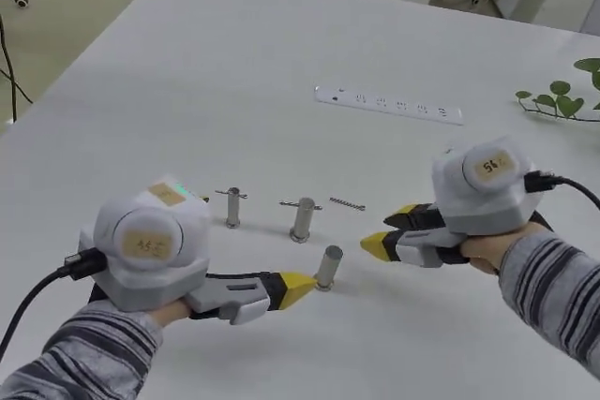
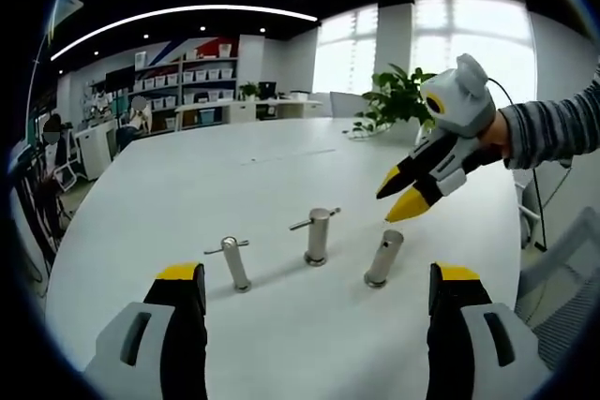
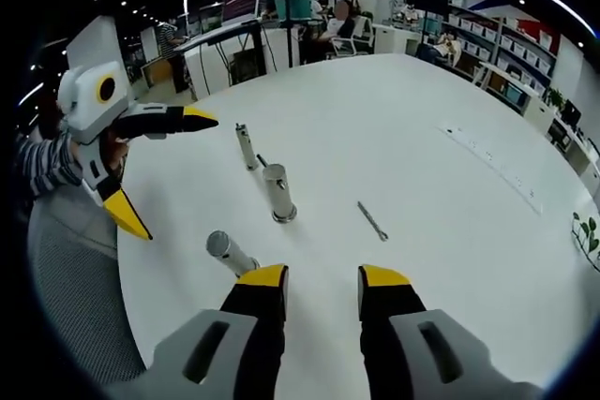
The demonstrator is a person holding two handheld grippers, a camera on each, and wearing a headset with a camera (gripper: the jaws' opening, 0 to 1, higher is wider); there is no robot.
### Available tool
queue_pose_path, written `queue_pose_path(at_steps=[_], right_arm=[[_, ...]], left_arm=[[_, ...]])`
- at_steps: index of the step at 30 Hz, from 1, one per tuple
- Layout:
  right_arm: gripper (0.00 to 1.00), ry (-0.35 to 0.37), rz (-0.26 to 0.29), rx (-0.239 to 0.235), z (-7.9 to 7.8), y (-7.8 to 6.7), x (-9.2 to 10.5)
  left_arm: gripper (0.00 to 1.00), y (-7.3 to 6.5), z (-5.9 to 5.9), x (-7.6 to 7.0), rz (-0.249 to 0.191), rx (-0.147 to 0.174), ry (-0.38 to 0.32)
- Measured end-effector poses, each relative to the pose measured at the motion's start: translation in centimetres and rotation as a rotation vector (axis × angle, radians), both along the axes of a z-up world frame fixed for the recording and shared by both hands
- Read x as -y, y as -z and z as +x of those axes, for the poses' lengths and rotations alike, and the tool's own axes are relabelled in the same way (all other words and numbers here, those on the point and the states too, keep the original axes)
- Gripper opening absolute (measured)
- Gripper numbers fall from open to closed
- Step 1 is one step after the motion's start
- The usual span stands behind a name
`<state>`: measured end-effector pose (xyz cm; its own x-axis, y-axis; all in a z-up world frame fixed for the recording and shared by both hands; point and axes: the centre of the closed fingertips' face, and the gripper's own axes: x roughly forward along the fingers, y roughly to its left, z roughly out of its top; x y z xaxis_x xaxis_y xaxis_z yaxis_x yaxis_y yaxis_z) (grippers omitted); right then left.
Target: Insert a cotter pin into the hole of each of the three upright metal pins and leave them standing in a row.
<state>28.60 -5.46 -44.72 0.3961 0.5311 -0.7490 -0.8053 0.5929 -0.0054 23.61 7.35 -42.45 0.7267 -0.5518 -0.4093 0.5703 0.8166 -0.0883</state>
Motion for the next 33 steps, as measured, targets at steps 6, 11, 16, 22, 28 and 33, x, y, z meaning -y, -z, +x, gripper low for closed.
queue_pose_path(at_steps=[6, 11, 16, 22, 28, 33], right_arm=[[0.23, -0.046, -0.03, -0.017, 1.4, 0.3, -0.6], [0.21, -0.082, -0.064, -0.027, 2.5, 0.9, -0.9], [0.18, -0.121, -0.11, -0.037, 3.2, 1.9, -1.1], [0.16, -0.146, -0.137, -0.039, 4.6, 2.6, -1.5], [0.13, -0.174, -0.19, -0.046, 5.7, 3.7, -1.5], [0.11, -0.187, -0.222, -0.06, 6.1, 4.4, -1.3]], left_arm=[[0.98, 0.3, 0.0, 0.0, 0.006, -0.009, 0.001], [0.98, 0.3, -0.1, 0.1, 0.002, -0.011, 0.005], [0.98, 0.2, 0.0, 0.1, -0.001, -0.013, 0.004], [0.98, 0.3, -0.1, 0.1, -0.005, -0.019, 0.007], [0.97, 0.3, -0.1, 0.1, -0.008, -0.021, 0.009], [0.97, 0.2, -0.1, -0.1, -0.014, -0.024, 0.003]])
